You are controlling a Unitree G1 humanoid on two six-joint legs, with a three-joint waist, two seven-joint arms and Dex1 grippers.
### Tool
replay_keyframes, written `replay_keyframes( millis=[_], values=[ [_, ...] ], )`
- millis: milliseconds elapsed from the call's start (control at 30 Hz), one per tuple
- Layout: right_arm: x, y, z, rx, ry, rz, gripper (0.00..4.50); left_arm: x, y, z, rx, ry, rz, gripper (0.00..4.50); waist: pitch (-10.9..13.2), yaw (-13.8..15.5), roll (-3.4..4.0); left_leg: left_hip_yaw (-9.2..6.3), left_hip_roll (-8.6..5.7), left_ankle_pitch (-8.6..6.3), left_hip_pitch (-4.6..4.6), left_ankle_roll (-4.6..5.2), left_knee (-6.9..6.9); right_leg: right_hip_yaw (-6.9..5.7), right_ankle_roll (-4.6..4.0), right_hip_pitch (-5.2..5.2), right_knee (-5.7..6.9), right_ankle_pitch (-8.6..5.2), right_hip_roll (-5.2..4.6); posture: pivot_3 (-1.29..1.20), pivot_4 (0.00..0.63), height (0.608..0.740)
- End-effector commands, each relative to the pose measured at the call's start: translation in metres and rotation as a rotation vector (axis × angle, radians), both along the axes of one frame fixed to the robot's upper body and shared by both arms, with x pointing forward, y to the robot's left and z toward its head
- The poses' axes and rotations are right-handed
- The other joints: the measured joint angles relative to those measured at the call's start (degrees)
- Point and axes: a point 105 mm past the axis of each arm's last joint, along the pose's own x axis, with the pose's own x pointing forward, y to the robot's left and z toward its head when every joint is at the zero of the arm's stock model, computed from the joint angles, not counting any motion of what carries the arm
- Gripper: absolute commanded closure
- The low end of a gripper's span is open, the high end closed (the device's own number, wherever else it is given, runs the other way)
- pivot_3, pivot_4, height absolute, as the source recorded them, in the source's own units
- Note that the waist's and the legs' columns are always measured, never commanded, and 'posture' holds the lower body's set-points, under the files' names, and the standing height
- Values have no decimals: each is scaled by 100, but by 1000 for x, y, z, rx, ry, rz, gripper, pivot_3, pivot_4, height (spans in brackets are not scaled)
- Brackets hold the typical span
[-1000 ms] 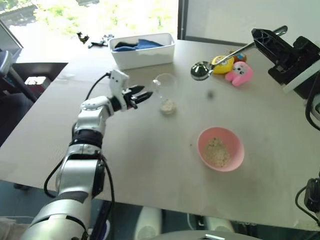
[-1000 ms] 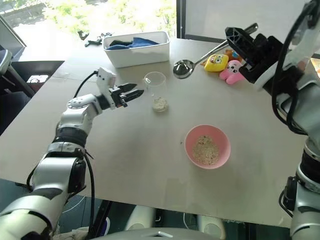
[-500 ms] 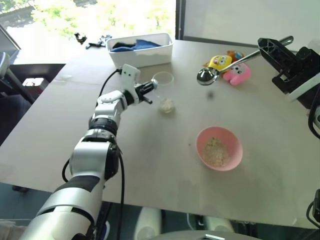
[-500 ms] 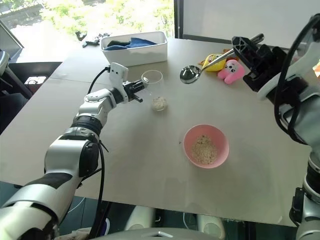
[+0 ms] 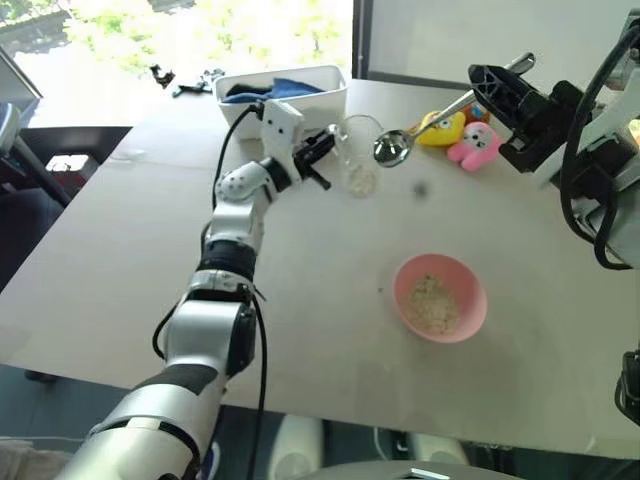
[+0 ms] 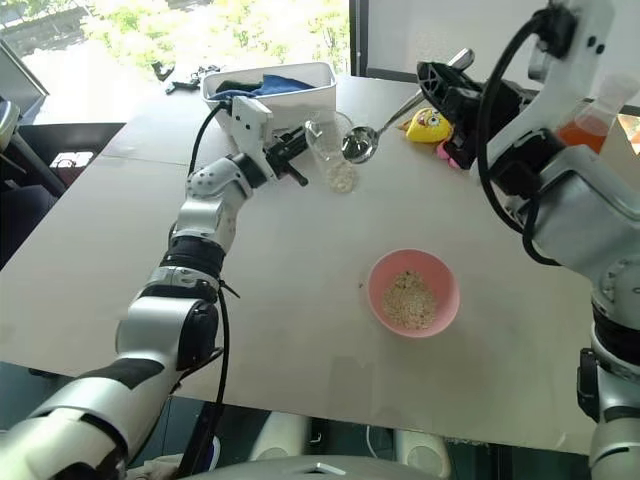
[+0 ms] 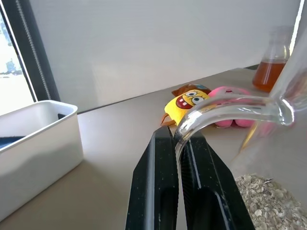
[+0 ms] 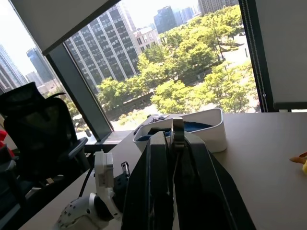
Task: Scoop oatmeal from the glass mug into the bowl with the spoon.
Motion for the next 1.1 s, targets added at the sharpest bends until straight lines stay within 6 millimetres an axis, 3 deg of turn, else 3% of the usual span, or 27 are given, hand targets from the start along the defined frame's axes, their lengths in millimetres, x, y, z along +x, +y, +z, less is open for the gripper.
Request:
replay_keyframes(
  millis=[33, 233, 567, 800, 1100],
  values=[
    [-4, 2, 13, -30, -72, -1, 4500, -14, -14, 22, 9, -120, -62, 4447, 0, 1, 0, -1, 0, 0, 0, 0, 1, 0, 0, 0, 2, 0, 0, 0, 150, 740],
    [5, 6, -2, -164, -71, -56, 4500, -25, -24, 21, 48, -173, -106, 4447, 0, 0, 0, -2, 0, 0, -1, 1, 6, -1, 0, 1, 2, 0, 1, 0, 150, 740],
    [27, 28, -54, -670, -175, -177, 4500, -31, -46, 26, 55, -206, -84, 4447, 0, 12, 0, -5, -2, -1, -4, 1, 10, -3, 0, 0, 2, 0, 1, 0, 150, 740],
    [27, 39, -69, -613, -136, -93, 4500, -36, -54, 24, 75, -223, -88, 4447, 0, -11, 1, -8, -1, 0, -1, 0, 11, 0, 1, 0, 8, 0, 5, 0, 150, 740],
    [24, 40, -64, -428, -51, -34, 4500, -32, -53, 22, 80, -218, -71, 4447, -1, 3, 2, -12, 0, 0, -2, 0, 20, -3, 1, 3, 9, 1, 7, 0, 150, 740]
  ],
)
